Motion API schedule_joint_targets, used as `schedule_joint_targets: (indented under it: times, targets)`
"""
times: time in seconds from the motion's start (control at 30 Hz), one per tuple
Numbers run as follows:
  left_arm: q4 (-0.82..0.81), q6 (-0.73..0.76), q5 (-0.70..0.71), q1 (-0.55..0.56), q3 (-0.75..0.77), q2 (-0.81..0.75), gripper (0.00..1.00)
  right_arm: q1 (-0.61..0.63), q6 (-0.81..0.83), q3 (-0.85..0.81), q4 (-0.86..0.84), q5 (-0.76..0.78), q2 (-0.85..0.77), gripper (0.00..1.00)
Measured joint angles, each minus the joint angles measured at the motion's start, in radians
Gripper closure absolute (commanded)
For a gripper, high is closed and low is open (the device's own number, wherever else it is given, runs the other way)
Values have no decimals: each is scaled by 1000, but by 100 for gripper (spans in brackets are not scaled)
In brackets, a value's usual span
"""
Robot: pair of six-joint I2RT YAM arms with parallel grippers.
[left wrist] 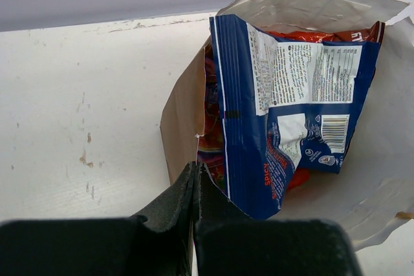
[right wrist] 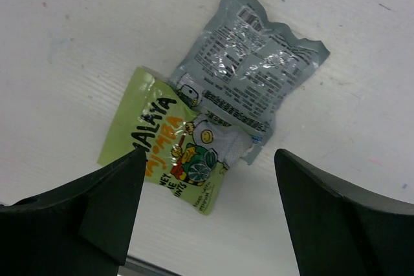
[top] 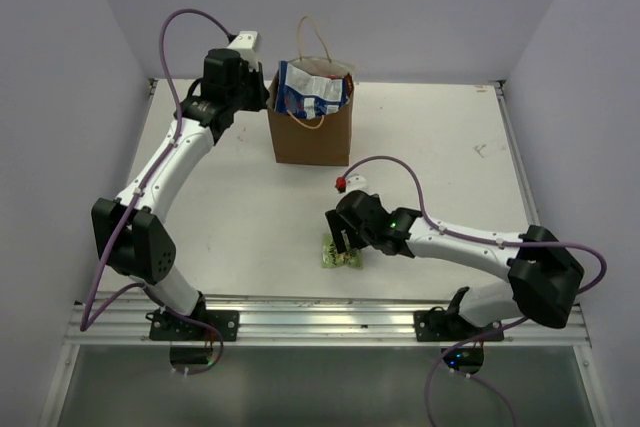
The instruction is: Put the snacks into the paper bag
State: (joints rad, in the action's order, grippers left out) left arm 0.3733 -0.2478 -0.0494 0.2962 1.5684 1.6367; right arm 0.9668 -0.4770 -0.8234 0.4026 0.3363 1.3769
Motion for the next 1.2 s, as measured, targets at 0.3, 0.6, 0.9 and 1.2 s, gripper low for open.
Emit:
schedule_joint_targets:
  times: [0.3, 0.6, 0.9, 1.2]
  targets:
    - [-11, 0, 0, -2, -8, -1, 100, 46, -102, 102, -143, -82, 105, 22]
    - [-13, 1, 1, -2, -9, -1, 100, 112, -124, 81, -208, -52, 153, 76]
    - [-12, 1, 1, -2, -11, -3, 100, 186, -45, -208, 115, 99, 79, 100]
    - [-11, 2, 0, -2, -13, -6, 100, 85, 296, -845, 137, 339, -10, 100]
